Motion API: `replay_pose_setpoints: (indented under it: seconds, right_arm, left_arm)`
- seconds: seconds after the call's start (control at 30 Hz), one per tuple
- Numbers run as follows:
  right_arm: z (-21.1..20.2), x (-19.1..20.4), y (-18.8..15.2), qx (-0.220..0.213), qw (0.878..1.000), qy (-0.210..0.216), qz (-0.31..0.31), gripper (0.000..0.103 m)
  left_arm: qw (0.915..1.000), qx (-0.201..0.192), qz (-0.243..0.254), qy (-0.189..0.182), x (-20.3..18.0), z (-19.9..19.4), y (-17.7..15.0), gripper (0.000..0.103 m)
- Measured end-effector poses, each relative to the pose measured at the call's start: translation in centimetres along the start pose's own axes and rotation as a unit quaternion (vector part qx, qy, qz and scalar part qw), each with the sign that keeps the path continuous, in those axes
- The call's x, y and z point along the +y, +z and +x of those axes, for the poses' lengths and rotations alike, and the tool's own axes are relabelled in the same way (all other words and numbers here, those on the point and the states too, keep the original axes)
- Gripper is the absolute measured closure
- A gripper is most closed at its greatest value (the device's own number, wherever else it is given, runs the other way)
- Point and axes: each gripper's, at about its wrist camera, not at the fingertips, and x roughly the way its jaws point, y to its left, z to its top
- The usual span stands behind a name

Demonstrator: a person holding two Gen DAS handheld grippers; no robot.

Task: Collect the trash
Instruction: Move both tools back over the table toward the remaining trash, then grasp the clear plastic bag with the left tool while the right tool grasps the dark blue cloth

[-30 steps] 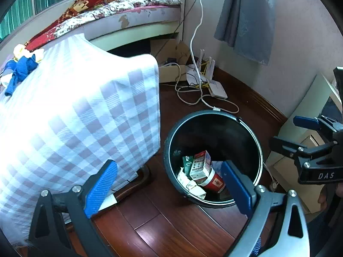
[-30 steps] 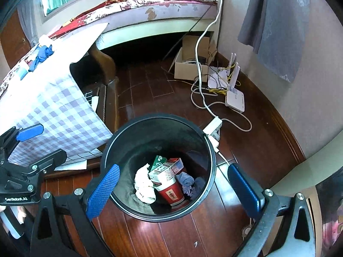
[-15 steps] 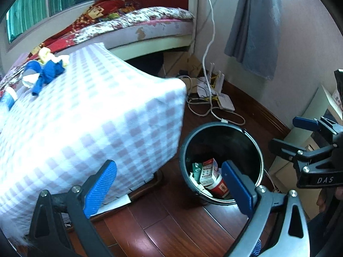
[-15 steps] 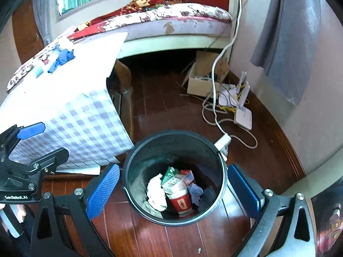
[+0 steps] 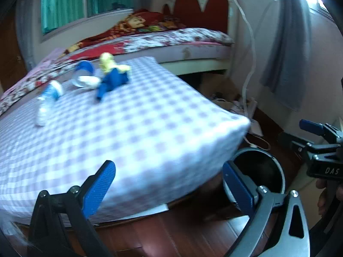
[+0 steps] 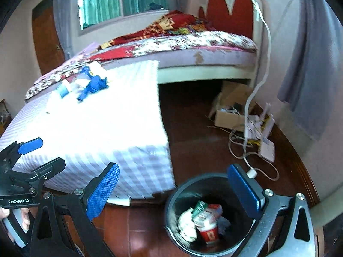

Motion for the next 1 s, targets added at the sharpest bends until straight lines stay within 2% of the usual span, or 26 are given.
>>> replay_pose_setpoints:
  seconds: [0.3, 0.47, 0.57, 0.63, 0.7, 0.8, 1.0]
  right_arm:
    - [2.6, 7.0, 4.5, -0.016, 0.998, 0.055, -0.028, 0.001]
    - [6.3, 12.3, 8.5, 0.003, 0.992, 0.1, -0.071, 0.001]
    - [9.0, 15.1, 10.8, 0.013, 0.989, 0.12, -0.088, 0.001]
    - [10.9, 16.6, 12.0, 0.022, 0.988, 0.118, -0.095, 0.001]
    - [12.7, 17.7, 13.1, 0.025, 0.988, 0.121, -0.094, 0.001]
    - [15.8, 18.9, 14.9, 0.034, 0.989, 0.113, -0.088, 0.001]
    - [21.3, 20.7, 16.9, 0.061, 0.991, 0.099, -0.059, 0.001]
  left_arm:
    - [0.9948, -0.022, -0.048, 0.087, 9.5, -1.4, 2.3, 0.001]
    - [0.9891, -0.021, -0.079, 0.122, 14.8, -0.4, 3.3, 0.001]
    - [0.9854, -0.015, -0.103, 0.134, 18.3, 1.0, 4.1, 0.001]
    - [0.9824, -0.011, -0.122, 0.141, 20.8, 2.2, 4.5, 0.003]
    - [0.9808, -0.004, -0.134, 0.142, 22.6, 3.5, 5.0, 0.008]
    - [0.9796, 0.006, -0.145, 0.139, 24.7, 5.5, 5.8, 0.018]
    - [0.9775, 0.019, -0.157, 0.14, 26.4, 9.1, 6.6, 0.018]
